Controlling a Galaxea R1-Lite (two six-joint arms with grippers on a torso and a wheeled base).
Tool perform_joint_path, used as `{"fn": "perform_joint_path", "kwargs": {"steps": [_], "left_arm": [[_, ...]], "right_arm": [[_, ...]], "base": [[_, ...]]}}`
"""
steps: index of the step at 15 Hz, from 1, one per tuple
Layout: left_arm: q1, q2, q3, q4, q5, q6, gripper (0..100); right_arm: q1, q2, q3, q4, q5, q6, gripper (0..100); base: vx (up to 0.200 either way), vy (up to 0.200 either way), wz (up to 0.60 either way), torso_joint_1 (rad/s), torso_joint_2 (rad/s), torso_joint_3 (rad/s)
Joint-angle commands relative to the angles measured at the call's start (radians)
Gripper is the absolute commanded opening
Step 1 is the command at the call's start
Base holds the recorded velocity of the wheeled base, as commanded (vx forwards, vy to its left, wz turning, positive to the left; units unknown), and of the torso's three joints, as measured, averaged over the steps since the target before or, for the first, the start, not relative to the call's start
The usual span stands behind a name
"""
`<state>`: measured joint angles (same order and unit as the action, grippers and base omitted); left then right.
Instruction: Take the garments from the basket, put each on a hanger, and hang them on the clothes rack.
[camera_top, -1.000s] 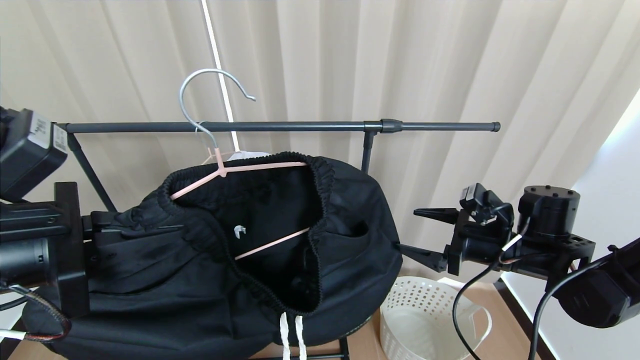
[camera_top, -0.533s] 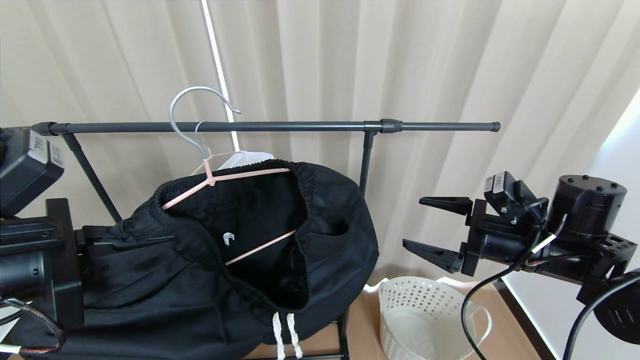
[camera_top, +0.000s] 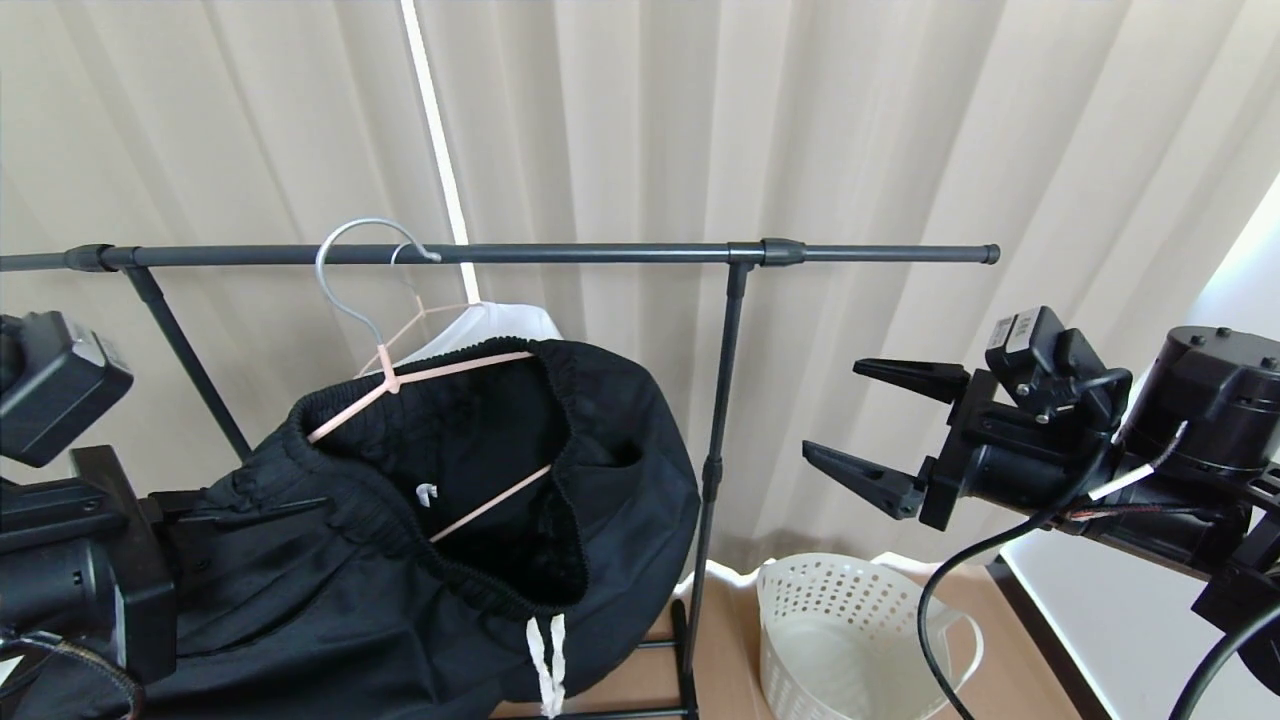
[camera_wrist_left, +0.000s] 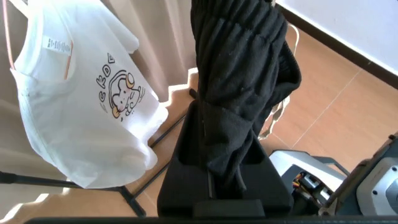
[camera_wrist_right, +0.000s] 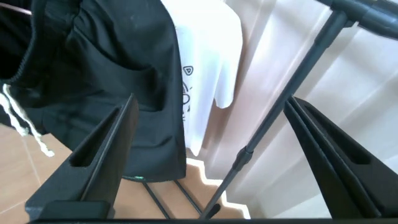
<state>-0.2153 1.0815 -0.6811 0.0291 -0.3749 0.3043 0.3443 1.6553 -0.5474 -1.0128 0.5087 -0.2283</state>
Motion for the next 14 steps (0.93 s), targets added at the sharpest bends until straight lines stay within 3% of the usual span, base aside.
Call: {"fn": "perform_joint_path", "kwargs": {"steps": [1,7,14], "left_arm": [[-0.006,0.037,0.002,-0.02,0.022,-0.011,0],[-0.009,0.152,0.0,-0.064,0.076,-0.024,0],[-0.055,0.285,0.0,-0.175,0.114,-0.132,0]], "right_arm": [[0.004,-0.003,-0.011,0.0,-0.003,0.01,100],[0.001,0.008,-0.028,0.0,-0.007,0.029,100],[-0.001,0.034,-0.029,-0.003,-0.015,0.029,100]], "base": [[0.0,0.0,0.0,0.0,0.0,0.0],[0.0,0.0,0.0,0.0,0.0,0.0],[0.0,0.0,0.0,0.0,0.0,0.0]]}}
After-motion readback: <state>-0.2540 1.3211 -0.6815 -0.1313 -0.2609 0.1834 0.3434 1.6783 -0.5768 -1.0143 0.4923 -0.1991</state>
